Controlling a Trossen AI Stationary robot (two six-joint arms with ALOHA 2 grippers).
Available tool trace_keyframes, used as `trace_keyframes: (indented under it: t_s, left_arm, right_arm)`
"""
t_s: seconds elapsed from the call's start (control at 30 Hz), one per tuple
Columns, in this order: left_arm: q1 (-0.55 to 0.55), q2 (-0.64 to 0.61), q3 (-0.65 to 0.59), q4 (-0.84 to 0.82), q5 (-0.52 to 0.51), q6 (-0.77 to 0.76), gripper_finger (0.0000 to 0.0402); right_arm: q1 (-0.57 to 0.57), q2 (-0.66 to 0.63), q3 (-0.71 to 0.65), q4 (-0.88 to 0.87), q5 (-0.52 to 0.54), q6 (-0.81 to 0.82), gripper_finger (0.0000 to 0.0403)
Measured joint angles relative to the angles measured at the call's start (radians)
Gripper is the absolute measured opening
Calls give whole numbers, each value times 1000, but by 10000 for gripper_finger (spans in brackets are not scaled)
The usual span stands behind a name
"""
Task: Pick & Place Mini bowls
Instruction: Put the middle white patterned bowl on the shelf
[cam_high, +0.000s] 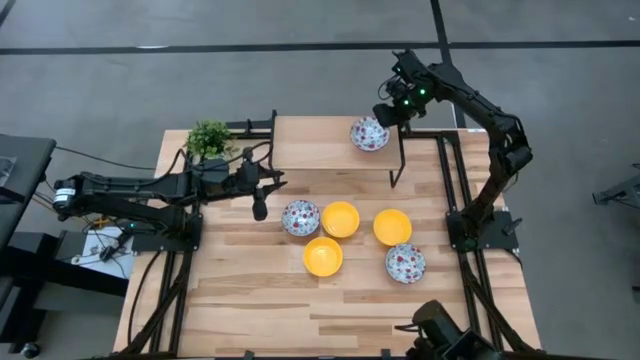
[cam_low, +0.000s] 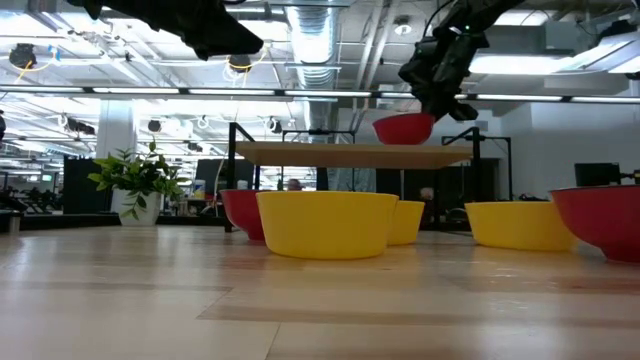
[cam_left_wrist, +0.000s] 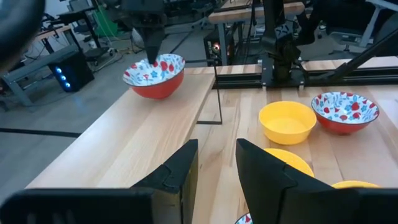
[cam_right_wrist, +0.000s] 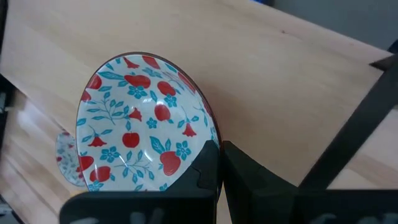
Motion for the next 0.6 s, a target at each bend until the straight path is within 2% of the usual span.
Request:
trace_keyframes:
  t_s: [0.4, 0.6]
  left_arm:
    - [0, -1, 0, 7, 1, 0, 108]
    - [0, -1, 0, 8, 8, 0, 108]
  right_arm:
    - [26, 0, 0, 15, 2, -8, 0]
    - [38, 0, 0, 14, 39, -9, 0]
